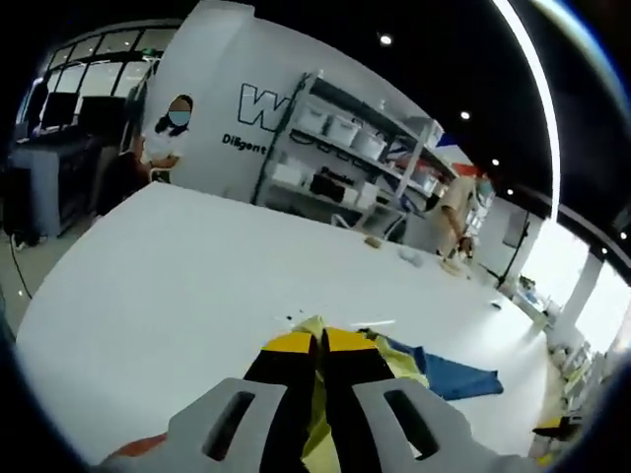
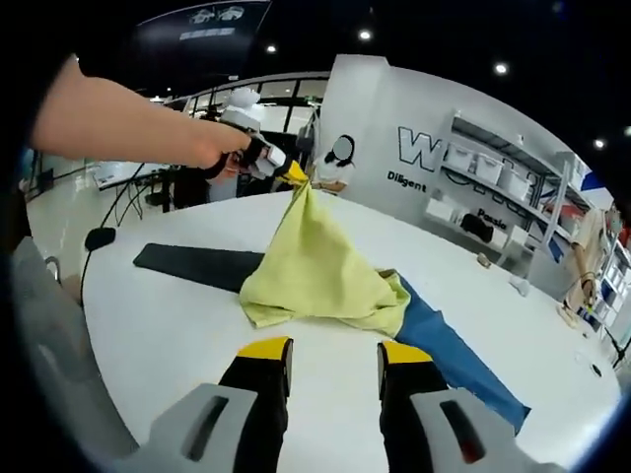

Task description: Fold the garment on the visible template until the final outline fits inside the template.

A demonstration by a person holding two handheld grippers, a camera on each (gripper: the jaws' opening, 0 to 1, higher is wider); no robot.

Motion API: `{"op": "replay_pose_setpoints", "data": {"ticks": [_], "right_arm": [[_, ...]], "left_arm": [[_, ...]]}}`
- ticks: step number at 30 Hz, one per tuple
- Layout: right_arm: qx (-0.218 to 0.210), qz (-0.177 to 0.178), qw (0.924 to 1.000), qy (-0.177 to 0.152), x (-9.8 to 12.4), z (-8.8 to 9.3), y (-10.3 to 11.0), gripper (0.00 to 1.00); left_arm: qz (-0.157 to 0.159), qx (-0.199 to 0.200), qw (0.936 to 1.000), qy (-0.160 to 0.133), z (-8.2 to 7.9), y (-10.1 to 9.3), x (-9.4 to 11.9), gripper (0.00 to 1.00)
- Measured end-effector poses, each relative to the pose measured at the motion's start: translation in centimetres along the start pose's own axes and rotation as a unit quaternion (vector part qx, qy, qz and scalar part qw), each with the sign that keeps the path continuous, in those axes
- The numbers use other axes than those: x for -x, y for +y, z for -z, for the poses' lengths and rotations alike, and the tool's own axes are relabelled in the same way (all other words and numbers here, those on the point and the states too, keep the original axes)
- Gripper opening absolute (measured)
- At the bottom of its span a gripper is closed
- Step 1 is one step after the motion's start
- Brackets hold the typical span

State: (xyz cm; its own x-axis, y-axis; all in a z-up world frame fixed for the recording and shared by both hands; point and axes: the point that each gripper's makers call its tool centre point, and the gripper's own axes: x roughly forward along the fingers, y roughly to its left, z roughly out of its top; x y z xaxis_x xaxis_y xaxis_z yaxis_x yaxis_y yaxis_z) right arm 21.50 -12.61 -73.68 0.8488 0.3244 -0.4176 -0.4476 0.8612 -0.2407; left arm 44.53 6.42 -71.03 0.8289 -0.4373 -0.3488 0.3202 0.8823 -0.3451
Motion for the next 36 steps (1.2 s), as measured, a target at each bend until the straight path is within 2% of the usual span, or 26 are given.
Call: {"op": "replay_pose_setpoints", "data": {"ticks": [7, 12, 14, 17, 21, 26, 32, 34, 36], "right_arm": [[0.024, -0.017, 0.9995, -0.011, -2.0, -2.0, 0.5, 0.32], [0.038, -0.028, 0.9988, -0.01, -3.3, -2.5, 0.9, 0.32], [0.047, -0.035, 0.9982, -0.008, -4.1, -2.6, 1.3, 0.32], [0.059, -0.047, 0.9971, -0.007, -5.2, -2.9, 1.9, 0.32], [0.07, -0.059, 0.9958, -0.003, -6.4, -3.1, 2.5, 0.32], [0.09, -0.085, 0.9921, 0.017, -8.3, -2.0, 3.5, 0.3], [0.126, -0.125, 0.9834, 0.037, -10.1, -0.5, 5.5, 0.28], [0.145, -0.159, 0.9753, 0.05, -10.8, 0.5, 7.1, 0.26], [0.162, -0.17, 0.9702, 0.061, -11.2, 1.3, 7.7, 0.23]], "left_arm": [[-0.021, -0.033, 0.9987, 0.033, 4.1, 2.1, 0.2, 0.0], [-0.033, -0.109, 0.991, 0.071, 6.7, 3.4, 0.4, 0.0], [-0.032, -0.127, 0.9879, 0.083, 7.8, 3.5, 0.3, 0.0], [-0.036, -0.149, 0.9834, 0.097, 9.1, 4.6, 0.1, 0.0], [-0.034, -0.156, 0.9818, 0.104, 9.5, 5.2, -0.2, 0.0], [-0.035, -0.165, 0.9788, 0.116, 10.4, 5.8, -0.3, 0.0], [-0.037, -0.17, 0.9767, 0.126, 11.3, 6.4, -0.5, 0.0], [-0.037, -0.171, 0.9759, 0.13, 11.8, 6.5, -0.5, 0.0], [-0.038, -0.172, 0.9752, 0.134, 12.1, 6.6, -0.5, 0.0]]}}
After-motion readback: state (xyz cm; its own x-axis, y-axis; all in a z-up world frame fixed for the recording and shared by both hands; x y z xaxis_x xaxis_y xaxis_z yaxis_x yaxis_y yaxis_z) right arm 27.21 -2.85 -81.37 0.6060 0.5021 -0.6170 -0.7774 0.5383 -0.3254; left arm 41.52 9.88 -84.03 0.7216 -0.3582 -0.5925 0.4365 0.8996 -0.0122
